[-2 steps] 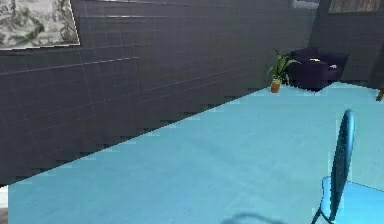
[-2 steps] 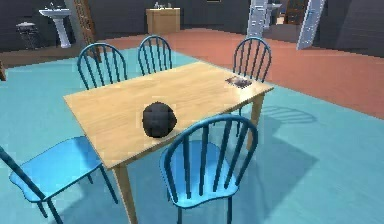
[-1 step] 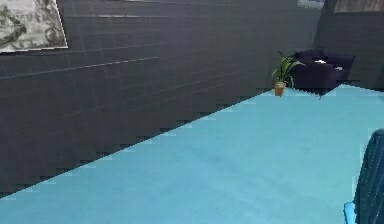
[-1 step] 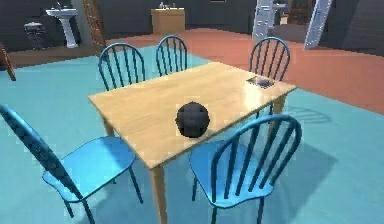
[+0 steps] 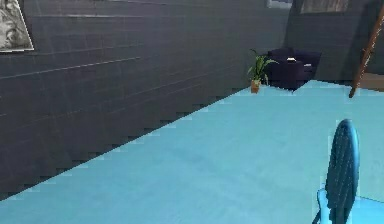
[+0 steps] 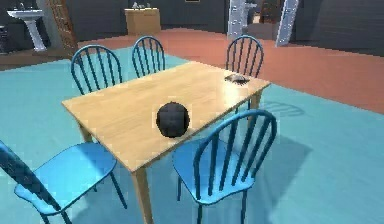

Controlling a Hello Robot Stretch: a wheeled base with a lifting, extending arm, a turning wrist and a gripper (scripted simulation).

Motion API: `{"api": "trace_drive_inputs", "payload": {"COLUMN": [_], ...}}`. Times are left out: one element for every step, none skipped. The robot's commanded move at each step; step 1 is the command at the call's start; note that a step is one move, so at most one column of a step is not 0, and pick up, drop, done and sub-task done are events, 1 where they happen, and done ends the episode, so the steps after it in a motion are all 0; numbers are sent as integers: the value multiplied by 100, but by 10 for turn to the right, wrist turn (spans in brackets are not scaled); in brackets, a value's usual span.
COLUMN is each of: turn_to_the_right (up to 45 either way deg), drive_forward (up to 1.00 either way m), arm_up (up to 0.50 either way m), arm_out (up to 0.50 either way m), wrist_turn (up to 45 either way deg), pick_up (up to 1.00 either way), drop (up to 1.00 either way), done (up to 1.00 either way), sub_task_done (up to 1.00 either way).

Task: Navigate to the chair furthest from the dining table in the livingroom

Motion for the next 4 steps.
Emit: {"api": "trace_drive_inputs", "payload": {"turn_to_the_right": [0,390,0,450], "drive_forward": [100,0,85,0], "arm_up": [0,0,0,0], "arm_out": [0,0,0,0], "wrist_turn": [0,0,0,0], "pick_up": [0,0,0,0], "drop": [0,0,0,0], "done": [0,0,0,0], "sub_task_done": [0,0,0,0]}}
